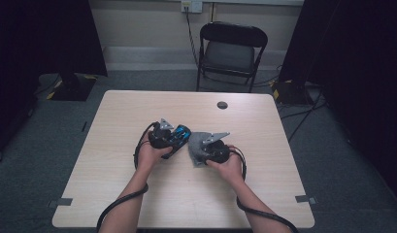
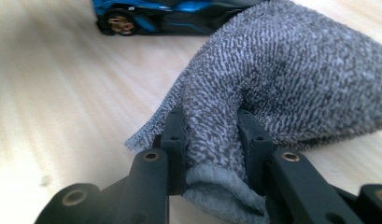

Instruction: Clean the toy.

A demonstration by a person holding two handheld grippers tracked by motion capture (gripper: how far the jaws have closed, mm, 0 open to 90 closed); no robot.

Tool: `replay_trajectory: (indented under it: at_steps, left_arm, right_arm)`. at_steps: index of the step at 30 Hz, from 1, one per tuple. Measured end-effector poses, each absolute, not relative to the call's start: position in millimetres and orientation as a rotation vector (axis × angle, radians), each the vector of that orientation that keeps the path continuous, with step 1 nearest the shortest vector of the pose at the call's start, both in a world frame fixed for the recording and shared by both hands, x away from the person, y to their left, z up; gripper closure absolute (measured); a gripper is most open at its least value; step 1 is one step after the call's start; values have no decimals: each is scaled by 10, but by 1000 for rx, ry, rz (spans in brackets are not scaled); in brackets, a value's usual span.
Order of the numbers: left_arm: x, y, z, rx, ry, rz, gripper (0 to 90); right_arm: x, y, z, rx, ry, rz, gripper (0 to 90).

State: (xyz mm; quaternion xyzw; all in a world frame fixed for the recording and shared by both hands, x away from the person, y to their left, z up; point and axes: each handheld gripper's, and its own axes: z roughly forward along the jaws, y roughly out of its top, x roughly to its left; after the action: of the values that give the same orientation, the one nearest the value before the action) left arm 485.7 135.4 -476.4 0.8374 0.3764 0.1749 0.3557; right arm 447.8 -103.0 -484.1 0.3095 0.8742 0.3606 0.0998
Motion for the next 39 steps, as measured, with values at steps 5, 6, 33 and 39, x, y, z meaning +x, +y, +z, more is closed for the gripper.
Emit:
replay_trajectory:
  at_steps: [5, 6, 33, 39]
  left_arm:
    - [4857, 1354, -4766, 2160, 973, 460, 460]
    - [4856, 1353, -4769, 2156, 973, 455, 460]
    - [4846, 1357, -4773, 2144, 982, 456, 460]
    - [4849, 1363, -4766, 2159, 975, 455, 460]
  right_arm:
    - [4400, -942, -4847, 876, 2605, 1087, 686]
    - [4386, -924, -4848, 861, 2608, 1091, 686]
    - [4113, -584, -4864, 673, 2705, 1166, 686]
    - [4081, -542, -4866, 646, 2717, 1174, 685]
